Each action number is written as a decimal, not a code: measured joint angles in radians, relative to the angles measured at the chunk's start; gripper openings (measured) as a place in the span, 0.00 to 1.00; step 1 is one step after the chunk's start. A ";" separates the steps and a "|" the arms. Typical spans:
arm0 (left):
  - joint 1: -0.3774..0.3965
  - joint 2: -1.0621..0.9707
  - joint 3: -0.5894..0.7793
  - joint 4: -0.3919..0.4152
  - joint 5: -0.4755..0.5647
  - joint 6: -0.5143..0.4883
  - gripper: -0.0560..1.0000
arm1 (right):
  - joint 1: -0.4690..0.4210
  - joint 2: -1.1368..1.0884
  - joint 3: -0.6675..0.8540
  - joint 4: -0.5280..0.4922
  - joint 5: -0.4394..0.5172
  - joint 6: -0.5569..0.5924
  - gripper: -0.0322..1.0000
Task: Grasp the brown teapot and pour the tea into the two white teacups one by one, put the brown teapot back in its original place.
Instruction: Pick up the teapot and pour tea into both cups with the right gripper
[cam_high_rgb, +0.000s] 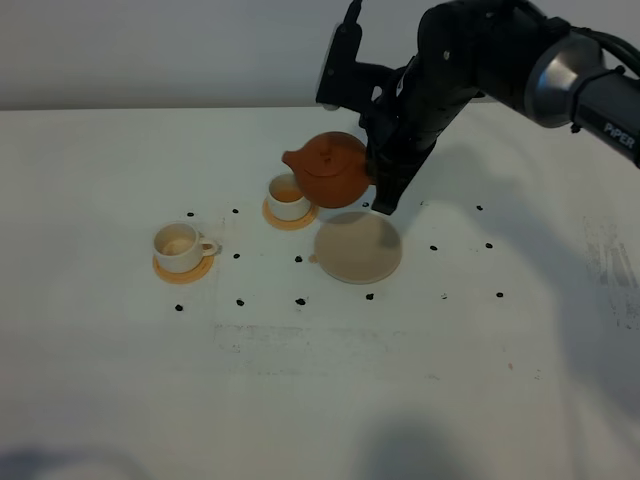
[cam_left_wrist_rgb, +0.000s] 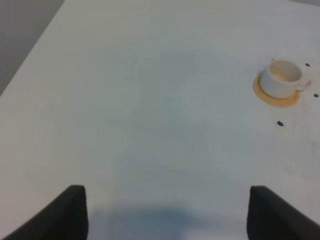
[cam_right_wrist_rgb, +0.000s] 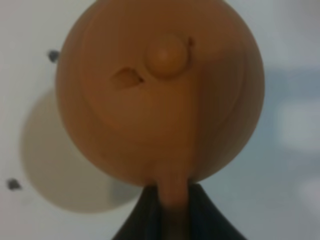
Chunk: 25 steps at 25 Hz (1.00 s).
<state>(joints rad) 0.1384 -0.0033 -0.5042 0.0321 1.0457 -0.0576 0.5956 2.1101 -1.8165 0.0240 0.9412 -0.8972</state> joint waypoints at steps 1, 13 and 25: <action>0.000 0.000 0.000 0.000 0.000 0.000 0.68 | -0.001 0.008 0.000 -0.024 -0.007 -0.003 0.12; 0.000 0.000 0.000 0.000 0.000 0.000 0.68 | -0.045 0.090 -0.078 -0.052 -0.039 -0.028 0.12; 0.000 0.000 0.000 0.000 0.000 0.000 0.68 | -0.047 0.137 -0.163 -0.051 -0.009 -0.154 0.12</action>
<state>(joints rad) 0.1384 -0.0033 -0.5042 0.0321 1.0457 -0.0576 0.5487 2.2475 -1.9794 -0.0265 0.9322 -1.0512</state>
